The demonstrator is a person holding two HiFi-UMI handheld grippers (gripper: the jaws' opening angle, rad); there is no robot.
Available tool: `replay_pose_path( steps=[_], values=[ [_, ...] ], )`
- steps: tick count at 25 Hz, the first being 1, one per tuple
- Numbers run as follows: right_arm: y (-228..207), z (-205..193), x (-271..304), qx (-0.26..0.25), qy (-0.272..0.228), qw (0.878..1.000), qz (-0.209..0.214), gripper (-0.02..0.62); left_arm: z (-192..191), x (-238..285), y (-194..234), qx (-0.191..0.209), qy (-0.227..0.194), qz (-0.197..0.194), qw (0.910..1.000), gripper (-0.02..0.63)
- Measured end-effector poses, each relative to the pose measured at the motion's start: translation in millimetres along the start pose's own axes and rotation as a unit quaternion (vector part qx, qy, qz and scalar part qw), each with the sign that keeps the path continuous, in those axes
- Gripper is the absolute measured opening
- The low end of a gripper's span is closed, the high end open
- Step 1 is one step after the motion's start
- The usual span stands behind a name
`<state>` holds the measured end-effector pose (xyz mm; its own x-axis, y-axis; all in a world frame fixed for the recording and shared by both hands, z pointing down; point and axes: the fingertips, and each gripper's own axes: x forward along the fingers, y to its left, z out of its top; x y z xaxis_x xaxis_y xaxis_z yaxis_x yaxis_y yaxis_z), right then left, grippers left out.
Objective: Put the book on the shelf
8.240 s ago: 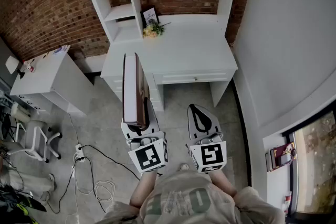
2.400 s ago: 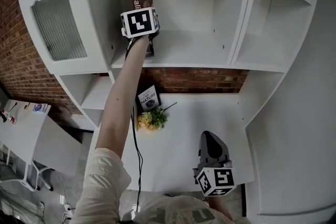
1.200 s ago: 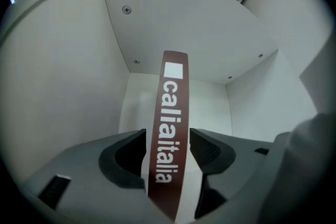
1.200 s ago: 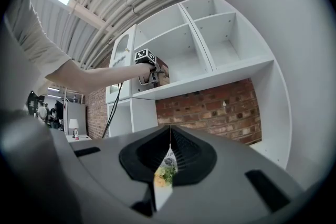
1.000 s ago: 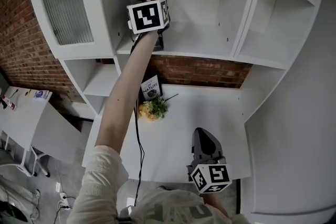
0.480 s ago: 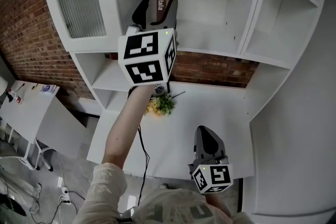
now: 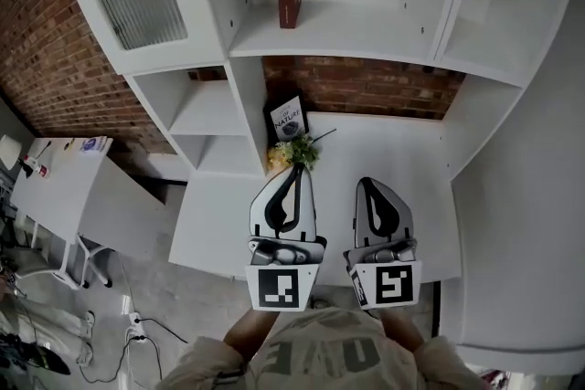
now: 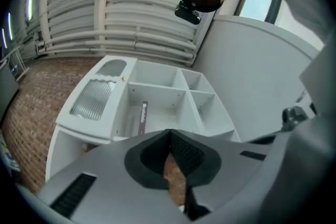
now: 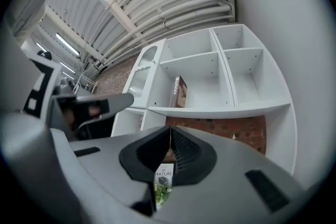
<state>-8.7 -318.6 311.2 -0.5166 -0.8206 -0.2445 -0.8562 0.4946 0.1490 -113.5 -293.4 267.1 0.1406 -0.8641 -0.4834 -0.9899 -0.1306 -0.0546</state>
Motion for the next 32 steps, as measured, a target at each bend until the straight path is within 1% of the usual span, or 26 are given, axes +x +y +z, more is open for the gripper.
replay_pose_path(
  steps=[3,5,7,9,12,18,22,26,32],
  values=[
    [3.9,-7.4,-1.8,0.006,0.005,1.0,-0.004,0.017,-36.3,-25.8,-5.4,-0.007,0.063,-0.004,0.998,0.014],
    [8.1,-20.3,-4.9,0.023,0.027,0.999,-0.003,0.017,-48.8,-36.3,-0.9,-0.008,0.086,0.006,0.9963,0.014],
    [9.5,-32.5,-9.0,0.033,0.046,0.998,-0.003,0.017,-53.4,-41.0,5.2,-0.007,0.095,0.015,0.9953,0.014],
    [10.7,-38.8,-13.0,0.039,0.055,0.998,-0.005,0.017,-55.1,-43.7,11.5,-0.005,0.101,0.024,0.9946,0.014],
    [12.7,-38.9,-16.6,0.04,0.056,0.998,-0.005,0.017,-56.8,-45.5,18.4,-0.006,0.106,0.032,0.9938,0.014],
    [11.7,-37.3,-19.6,0.039,0.055,0.998,-0.009,0.017,-56.8,-40.8,18.4,-0.001,0.105,0.035,0.9939,0.014],
    [13.8,-37.4,-21.2,0.04,0.055,0.998,-0.01,0.017,-56.3,-38.9,14.6,-0.006,0.102,0.031,0.9942,0.012],
    [12.9,-37.8,-21.2,0.036,0.056,0.998,-0.01,0.017,-56.3,-38.5,14.0,-0.001,0.102,0.034,0.9942,0.014],
    [12.9,-40.0,-19.6,0.036,0.06,0.998,-0.009,0.017,-58.8,-39.3,16.1,-0.005,0.105,0.039,0.9937,0.014]
  ],
)
